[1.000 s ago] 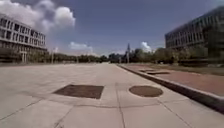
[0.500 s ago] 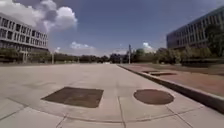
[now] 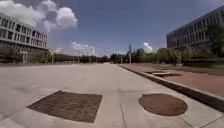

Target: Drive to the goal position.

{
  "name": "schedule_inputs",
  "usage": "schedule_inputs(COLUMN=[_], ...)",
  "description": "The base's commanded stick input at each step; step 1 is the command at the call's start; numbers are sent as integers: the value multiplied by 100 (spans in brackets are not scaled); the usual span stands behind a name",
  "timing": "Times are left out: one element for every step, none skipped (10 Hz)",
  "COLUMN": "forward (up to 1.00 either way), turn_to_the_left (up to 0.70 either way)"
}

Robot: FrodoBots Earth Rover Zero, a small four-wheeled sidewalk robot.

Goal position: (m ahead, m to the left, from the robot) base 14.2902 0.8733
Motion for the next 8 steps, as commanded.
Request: schedule_inputs(forward=[70, 70, 70, 70, 70, 70, 70, 70], turn_to_the_left=[0, 0, 0, 0, 0, 0, 0, 0])
